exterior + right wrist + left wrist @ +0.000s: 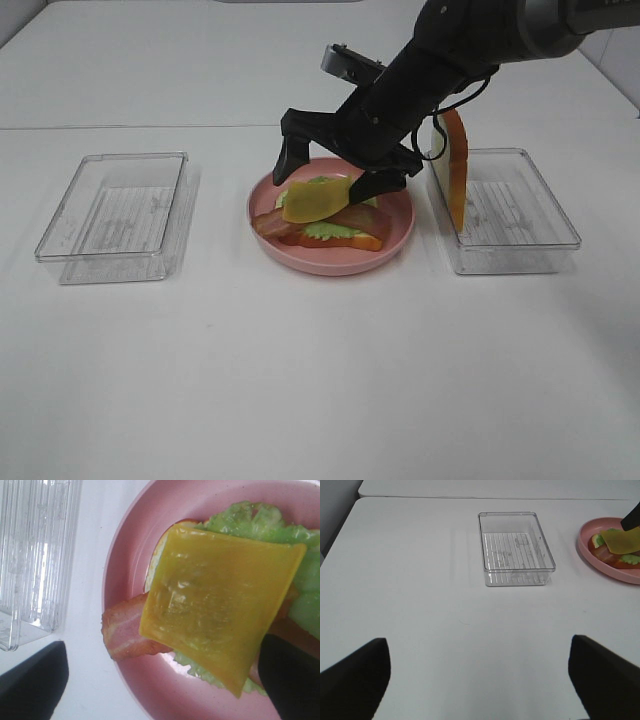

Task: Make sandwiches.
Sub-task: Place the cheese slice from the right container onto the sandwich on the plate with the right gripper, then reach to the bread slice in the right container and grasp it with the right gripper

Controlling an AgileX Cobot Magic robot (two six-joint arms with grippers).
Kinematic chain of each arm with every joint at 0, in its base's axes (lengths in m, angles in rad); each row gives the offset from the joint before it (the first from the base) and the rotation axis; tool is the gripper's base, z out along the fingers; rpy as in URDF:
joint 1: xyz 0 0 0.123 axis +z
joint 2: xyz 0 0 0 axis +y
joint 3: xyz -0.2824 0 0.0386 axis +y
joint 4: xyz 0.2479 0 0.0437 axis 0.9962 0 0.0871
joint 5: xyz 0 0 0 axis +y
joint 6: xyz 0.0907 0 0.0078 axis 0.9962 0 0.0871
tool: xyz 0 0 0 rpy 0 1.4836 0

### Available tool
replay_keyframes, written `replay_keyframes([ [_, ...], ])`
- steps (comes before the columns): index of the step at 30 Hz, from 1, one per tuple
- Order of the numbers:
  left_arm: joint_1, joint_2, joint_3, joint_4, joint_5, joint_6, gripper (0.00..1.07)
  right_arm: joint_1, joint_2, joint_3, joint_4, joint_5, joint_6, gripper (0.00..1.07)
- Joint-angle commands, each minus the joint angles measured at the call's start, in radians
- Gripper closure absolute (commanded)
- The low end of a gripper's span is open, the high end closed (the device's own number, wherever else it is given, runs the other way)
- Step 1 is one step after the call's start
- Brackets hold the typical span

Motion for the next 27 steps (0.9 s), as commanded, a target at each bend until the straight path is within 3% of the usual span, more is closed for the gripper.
replay_keyframes([
  [1, -0.006, -0.020, 0.002, -0.005, -0.010, 0.002, 0.17, -0.004, -0.035, -0.007, -0.020, 0.018, 0.002, 0.09],
  [12, -0.006, -0.020, 0.002, -0.005, -0.010, 0.002, 0.17, -0.004, -0.228, -0.011, -0.060, 0.058, 0.017, 0.09],
  [18, -0.006, -0.020, 0.002, -0.005, -0.010, 0.002, 0.17, -0.051, -0.261, -0.144, -0.243, 0.244, 0.130, 0.09],
  [20, -0.006, -0.020, 0.002, -0.005, -0.010, 0.002, 0.17, -0.102, -0.260, -0.230, -0.372, 0.314, 0.192, 0.09],
  [27, -0.006, -0.020, 0.002, -0.005, -0.010, 0.002, 0.17, -0.168, -0.219, -0.305, -0.477, 0.413, 0.225, 0.09],
])
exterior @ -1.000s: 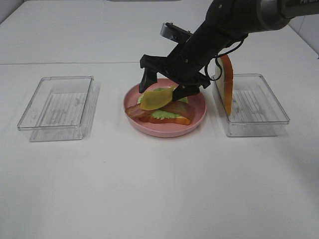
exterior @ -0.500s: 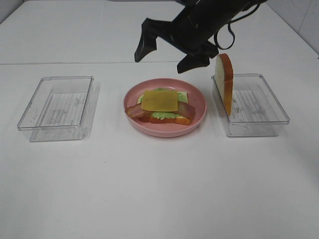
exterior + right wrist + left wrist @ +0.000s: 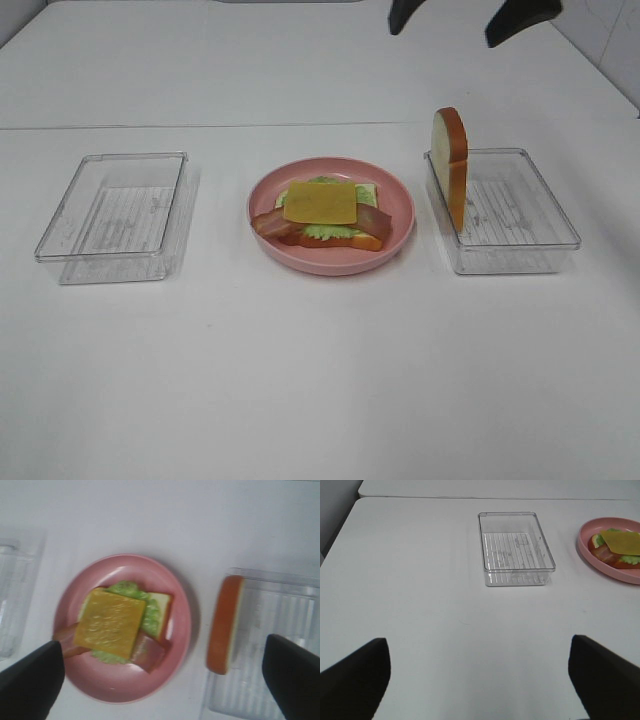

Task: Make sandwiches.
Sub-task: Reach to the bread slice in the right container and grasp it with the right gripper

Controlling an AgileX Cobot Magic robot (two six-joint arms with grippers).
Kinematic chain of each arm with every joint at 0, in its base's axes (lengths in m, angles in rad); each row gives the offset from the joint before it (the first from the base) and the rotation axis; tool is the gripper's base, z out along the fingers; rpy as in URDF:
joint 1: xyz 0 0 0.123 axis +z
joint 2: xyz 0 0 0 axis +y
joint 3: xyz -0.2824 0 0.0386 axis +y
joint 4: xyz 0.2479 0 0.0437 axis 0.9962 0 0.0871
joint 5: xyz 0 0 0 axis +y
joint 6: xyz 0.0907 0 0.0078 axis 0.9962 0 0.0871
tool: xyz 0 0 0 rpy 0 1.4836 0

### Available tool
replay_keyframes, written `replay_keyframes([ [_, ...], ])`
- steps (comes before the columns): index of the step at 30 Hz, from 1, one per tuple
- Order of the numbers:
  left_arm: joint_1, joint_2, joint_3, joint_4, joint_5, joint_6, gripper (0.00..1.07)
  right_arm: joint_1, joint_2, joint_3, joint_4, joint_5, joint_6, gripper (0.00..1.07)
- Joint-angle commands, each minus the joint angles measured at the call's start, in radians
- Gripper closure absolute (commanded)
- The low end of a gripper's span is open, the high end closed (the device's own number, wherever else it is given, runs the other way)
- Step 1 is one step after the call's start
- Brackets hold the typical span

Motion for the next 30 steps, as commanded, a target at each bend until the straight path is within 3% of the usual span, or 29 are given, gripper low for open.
replay_keyframes([
  [1, -0.006, -0.020, 0.002, -0.005, -0.010, 0.002, 0.17, -0.032, 0.059, -0.052, -0.042, 0.063, 0.020, 0.09],
  [11, -0.006, -0.020, 0.002, -0.005, -0.010, 0.002, 0.17, -0.039, 0.319, -0.282, -0.056, 0.210, 0.030, 0.09],
  [14, -0.006, -0.020, 0.002, -0.005, -0.010, 0.002, 0.17, -0.039, 0.363, -0.310, -0.058, 0.219, 0.039, 0.09],
  [24, -0.006, -0.020, 0.002, -0.005, -0.010, 0.002, 0.17, -0.039, 0.407, -0.301, -0.072, 0.224, 0.051, 0.09],
  [30, -0.006, -0.020, 0.002, -0.005, -0.010, 0.002, 0.17, -0.039, 0.407, -0.218, -0.083, 0.224, 0.053, 0.09],
])
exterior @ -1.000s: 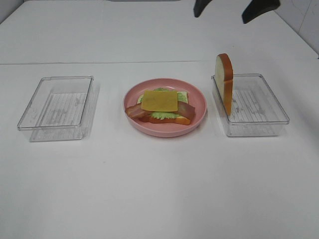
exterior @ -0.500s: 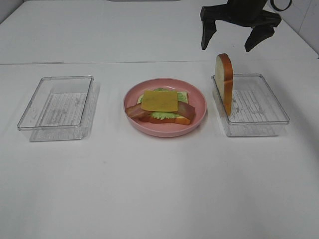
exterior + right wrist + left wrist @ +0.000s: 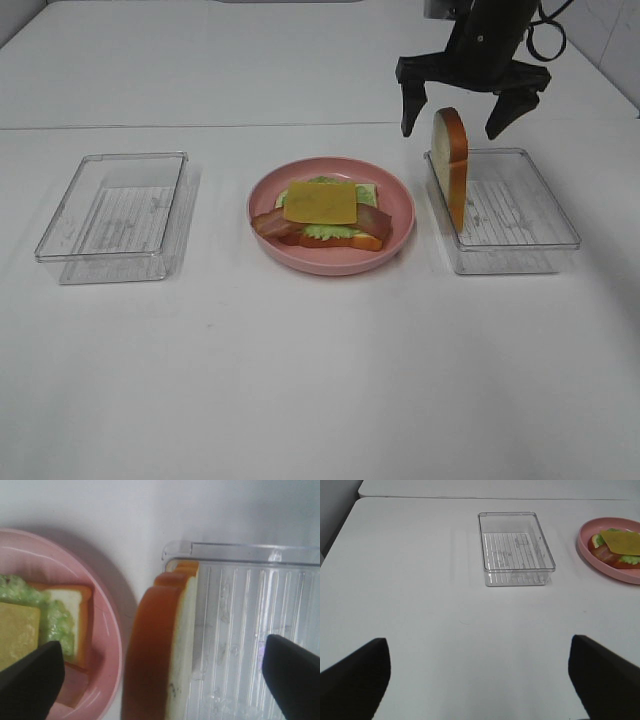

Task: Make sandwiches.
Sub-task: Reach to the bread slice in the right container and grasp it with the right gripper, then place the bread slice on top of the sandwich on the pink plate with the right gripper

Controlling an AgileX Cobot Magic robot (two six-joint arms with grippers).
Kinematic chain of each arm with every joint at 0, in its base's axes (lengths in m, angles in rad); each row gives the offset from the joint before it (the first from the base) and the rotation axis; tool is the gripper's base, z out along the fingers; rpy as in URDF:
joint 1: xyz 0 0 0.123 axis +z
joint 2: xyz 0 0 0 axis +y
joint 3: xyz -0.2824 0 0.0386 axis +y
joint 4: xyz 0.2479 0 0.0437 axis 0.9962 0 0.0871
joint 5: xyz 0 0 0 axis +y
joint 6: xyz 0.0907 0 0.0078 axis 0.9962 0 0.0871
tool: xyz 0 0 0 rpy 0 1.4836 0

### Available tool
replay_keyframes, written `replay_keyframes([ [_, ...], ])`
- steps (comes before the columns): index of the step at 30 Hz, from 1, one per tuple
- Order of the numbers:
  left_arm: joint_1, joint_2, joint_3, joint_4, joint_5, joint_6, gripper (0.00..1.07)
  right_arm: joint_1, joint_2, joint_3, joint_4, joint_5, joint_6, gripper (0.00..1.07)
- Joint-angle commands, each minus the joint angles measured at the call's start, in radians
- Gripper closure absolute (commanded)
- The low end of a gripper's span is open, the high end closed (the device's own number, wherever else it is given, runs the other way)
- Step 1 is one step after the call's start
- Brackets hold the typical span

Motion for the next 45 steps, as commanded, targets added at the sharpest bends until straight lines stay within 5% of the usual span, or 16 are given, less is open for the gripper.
replay_keyframes([
  [1, -0.006, -0.020, 0.002, -0.005, -0.010, 0.002, 0.17, -0.002, 0.009, 0.052, -0.022, 0.065, 0.006, 0.09],
  [11, -0.006, -0.020, 0.002, -0.005, -0.010, 0.002, 0.17, -0.002, 0.010, 0.050, -0.015, 0.040, 0.025, 0.12],
  [27, -0.006, -0.020, 0.002, -0.005, -0.010, 0.002, 0.17, -0.002, 0.030, 0.050, 0.016, 0.022, 0.057, 0.32],
  [29, -0.006, -0.020, 0.002, -0.005, -0.010, 0.002, 0.17, -0.002, 0.030, 0.050, 0.012, 0.014, 0.080, 0.52],
  [31, -0.006, -0.020, 0.002, -0.005, -0.010, 0.002, 0.17, -0.002, 0.030, 0.050, 0.006, 0.013, 0.086, 0.61],
  [32, -0.006, -0.020, 0.002, -0.005, -0.010, 0.002, 0.17, -0.002, 0.030, 0.050, -0.006, 0.013, 0.086, 0.79],
  [35, -0.006, -0.020, 0.002, -0.005, -0.010, 0.002, 0.17, -0.002, 0.030, 0.050, -0.007, 0.013, 0.085, 0.87],
  [37, -0.006, -0.020, 0.002, -0.005, -0.010, 0.002, 0.17, -0.002, 0.030, 0.050, -0.022, 0.014, 0.081, 1.07],
  [45, -0.006, -0.020, 0.002, -0.005, -0.010, 0.002, 0.17, -0.002, 0.022, 0.050, -0.024, 0.070, 0.062, 1.07],
])
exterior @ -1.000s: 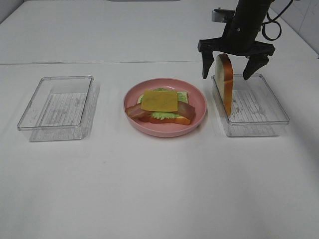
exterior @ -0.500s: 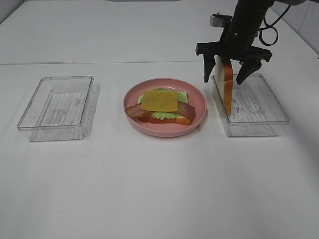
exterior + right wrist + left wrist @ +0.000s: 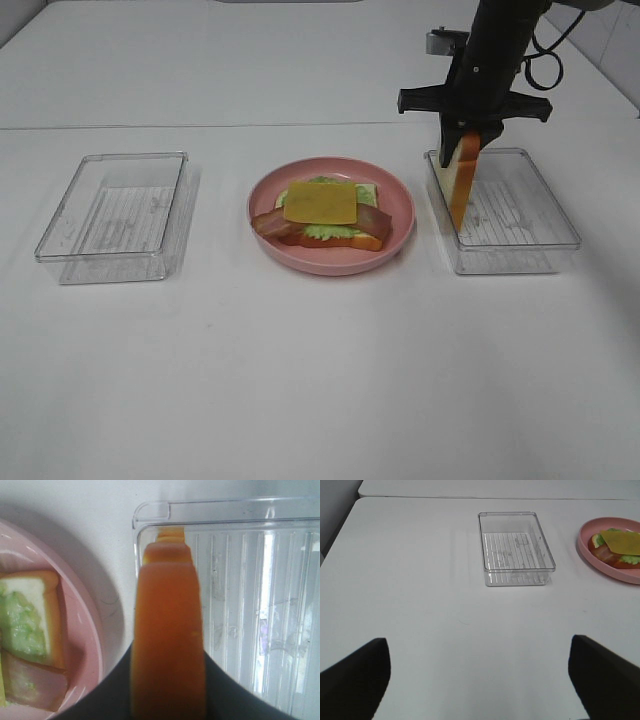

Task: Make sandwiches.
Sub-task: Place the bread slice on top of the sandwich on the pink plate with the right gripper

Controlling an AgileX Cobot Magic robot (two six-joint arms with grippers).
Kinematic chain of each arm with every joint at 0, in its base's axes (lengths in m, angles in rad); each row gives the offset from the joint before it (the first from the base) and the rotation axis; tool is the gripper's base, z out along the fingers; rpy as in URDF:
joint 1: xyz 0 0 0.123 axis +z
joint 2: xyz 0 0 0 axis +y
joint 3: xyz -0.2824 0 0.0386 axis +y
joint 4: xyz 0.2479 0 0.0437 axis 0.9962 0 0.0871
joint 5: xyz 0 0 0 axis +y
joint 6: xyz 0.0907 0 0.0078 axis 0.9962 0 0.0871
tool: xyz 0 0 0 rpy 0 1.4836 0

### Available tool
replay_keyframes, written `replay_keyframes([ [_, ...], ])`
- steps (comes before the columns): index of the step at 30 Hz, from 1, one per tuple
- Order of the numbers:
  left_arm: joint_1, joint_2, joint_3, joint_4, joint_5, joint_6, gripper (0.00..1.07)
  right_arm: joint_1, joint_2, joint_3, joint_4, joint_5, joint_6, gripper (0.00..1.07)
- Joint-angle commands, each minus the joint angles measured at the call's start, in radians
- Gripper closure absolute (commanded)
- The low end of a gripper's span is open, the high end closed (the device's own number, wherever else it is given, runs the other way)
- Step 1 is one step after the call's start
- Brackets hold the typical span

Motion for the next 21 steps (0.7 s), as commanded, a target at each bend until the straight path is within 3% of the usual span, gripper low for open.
replay_keyframes([
  [1, -0.006, -0.020, 0.002, -0.005, -0.010, 0.002, 0.17, -0.001, -0.008, 0.006, 0.000, 0.057, -0.015, 1.07],
  [7, -0.006, -0.020, 0.002, -0.005, -0.010, 0.002, 0.17, 0.000, -0.132, 0.017, 0.054, 0.057, -0.017, 1.07],
  [11, -0.006, -0.020, 0.002, -0.005, -0.010, 0.002, 0.17, 0.001, -0.299, 0.128, 0.113, 0.054, -0.050, 1.07],
  [14, -0.006, -0.020, 0.002, -0.005, -0.010, 0.002, 0.17, 0.001, -0.327, 0.154, 0.134, 0.045, -0.061, 1.07],
  [16, -0.006, -0.020, 0.002, -0.005, -0.010, 0.002, 0.17, 0.002, -0.442, 0.298, 0.351, -0.089, -0.188, 1.07],
  [17, -0.006, -0.020, 0.002, -0.005, -0.010, 0.002, 0.17, 0.002, -0.442, 0.298, 0.351, -0.089, -0.188, 1.07],
  [18, -0.006, -0.020, 0.002, -0.005, -0.010, 0.002, 0.17, 0.002, -0.462, 0.329, 0.404, -0.129, -0.238, 1.07],
  [19, -0.006, -0.020, 0.002, -0.005, -0.010, 0.002, 0.17, 0.003, -0.490, 0.406, 0.533, -0.208, -0.312, 1.07],
  [21, -0.006, -0.020, 0.002, -0.005, -0.010, 0.002, 0.17, 0.004, -0.496, 0.435, 0.583, -0.239, -0.336, 1.07],
])
